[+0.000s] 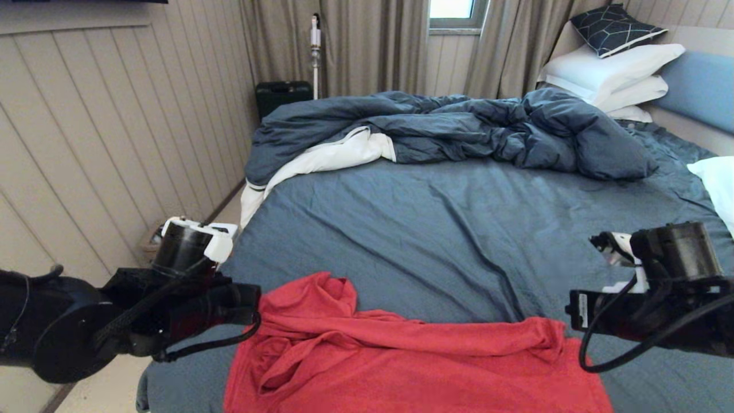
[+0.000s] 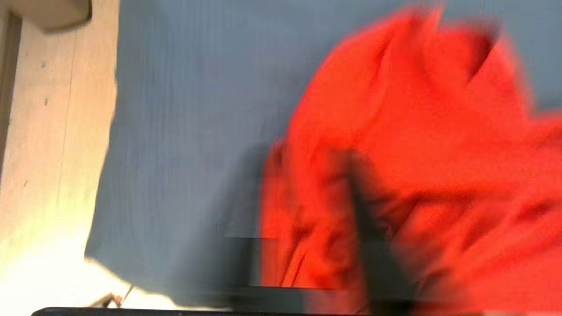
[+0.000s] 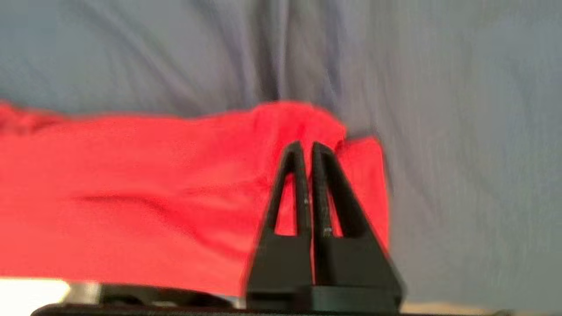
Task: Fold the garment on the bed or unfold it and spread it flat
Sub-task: Fold the red T-shirt
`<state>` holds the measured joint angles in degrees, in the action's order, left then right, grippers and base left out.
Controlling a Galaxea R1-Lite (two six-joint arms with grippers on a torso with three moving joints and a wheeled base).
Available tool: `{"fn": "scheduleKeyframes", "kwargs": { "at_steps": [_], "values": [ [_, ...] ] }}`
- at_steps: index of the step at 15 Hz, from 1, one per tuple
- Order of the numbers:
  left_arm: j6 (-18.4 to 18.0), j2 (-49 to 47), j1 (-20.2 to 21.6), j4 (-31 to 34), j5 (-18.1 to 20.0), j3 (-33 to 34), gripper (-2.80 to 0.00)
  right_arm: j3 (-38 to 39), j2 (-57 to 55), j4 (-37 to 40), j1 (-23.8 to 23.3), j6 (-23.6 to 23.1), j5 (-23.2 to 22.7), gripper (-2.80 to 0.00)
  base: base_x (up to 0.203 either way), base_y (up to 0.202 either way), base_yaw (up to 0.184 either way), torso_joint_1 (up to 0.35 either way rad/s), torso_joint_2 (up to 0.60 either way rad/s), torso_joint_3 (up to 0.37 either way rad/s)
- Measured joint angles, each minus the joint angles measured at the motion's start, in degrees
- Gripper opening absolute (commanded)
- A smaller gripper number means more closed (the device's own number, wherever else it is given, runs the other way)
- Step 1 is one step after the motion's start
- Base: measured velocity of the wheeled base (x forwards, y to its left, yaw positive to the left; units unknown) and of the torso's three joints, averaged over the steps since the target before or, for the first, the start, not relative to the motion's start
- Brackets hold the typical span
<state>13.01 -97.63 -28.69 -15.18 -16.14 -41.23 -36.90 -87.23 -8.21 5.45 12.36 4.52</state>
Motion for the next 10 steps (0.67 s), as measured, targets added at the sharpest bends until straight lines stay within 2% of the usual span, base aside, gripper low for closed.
{"fn": "scheduleKeyframes", "kwargs": {
  "at_steps": [4,7,8,10],
  "values": [
    [0.4,-5.2,1.3,9.6,0.0,-15.6,-2.8,-3.9,-2.2,0.2,0.0,0.6,0.0,-2.8,0.0,0.0,0.0,0.0,0.0,0.0],
    [0.5,-11.8,1.2,17.9,-0.1,-30.1,-2.8,-5.1,-4.3,0.2,-0.4,1.0,0.0,-2.8,0.0,0.0,0.0,0.0,0.0,0.0],
    [0.3,-14.0,0.7,20.5,-0.1,-33.9,-2.8,-5.2,-4.9,0.2,-0.5,1.3,0.1,-2.8,0.0,0.0,0.0,0.0,0.0,0.0],
    [0.0,-18.4,-2.3,22.1,-0.4,-37.5,-2.8,-5.3,-6.0,0.1,-0.7,2.0,0.1,-2.8,0.0,0.0,0.0,0.0,0.0,0.0]
  ]
}}
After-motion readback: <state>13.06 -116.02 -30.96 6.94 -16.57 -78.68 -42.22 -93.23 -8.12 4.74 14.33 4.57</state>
